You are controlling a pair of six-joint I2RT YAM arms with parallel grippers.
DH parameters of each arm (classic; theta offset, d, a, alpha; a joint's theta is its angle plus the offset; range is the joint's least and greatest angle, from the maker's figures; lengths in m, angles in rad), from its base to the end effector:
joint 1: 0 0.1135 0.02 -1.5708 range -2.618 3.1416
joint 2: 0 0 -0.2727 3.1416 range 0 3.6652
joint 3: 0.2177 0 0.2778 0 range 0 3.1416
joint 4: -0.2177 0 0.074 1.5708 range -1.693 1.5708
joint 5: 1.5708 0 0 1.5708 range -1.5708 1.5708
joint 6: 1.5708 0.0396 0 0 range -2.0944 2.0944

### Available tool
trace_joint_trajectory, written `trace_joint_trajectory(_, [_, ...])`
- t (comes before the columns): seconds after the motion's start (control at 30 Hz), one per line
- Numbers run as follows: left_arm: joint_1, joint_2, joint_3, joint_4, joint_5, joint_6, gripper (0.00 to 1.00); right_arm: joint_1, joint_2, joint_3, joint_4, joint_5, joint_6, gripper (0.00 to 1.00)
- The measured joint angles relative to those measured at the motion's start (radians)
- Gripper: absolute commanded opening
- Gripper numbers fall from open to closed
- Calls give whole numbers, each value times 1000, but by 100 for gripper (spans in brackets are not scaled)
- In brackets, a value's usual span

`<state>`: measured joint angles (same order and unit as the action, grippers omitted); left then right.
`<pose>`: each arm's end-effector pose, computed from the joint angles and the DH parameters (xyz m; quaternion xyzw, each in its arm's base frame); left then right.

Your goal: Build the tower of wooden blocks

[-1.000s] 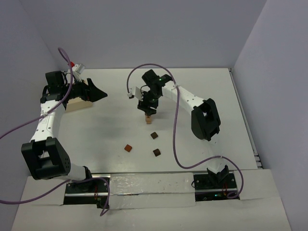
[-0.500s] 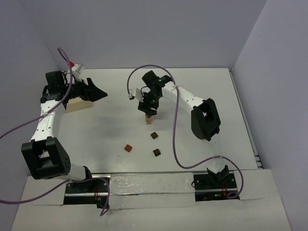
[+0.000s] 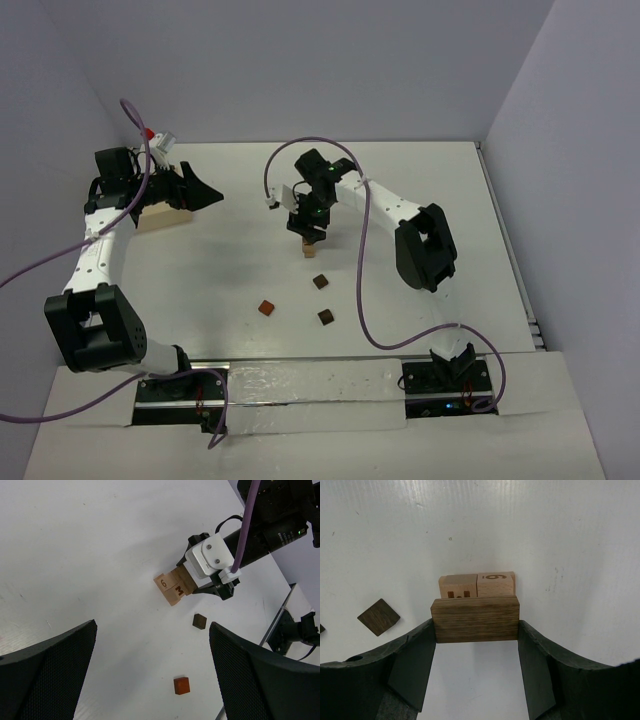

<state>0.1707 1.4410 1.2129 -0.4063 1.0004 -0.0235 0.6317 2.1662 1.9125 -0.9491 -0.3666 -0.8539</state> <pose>0.3400 0.0248 0.3245 0.1395 0.8003 -0.3977 0.4264 0.3875 0.3011 0.2257 -0.6784 0.6895 0.1581 0.1987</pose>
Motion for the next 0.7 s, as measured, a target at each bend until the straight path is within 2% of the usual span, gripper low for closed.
trace_joint_trajectory(0.43, [0,13,13,0,5,0,99,-1,19,-4,12,4,0,49])
trace_joint_trajectory(0.7, [0,14,16,0,6,0,99,-1,27,-4,20,3,0,50])
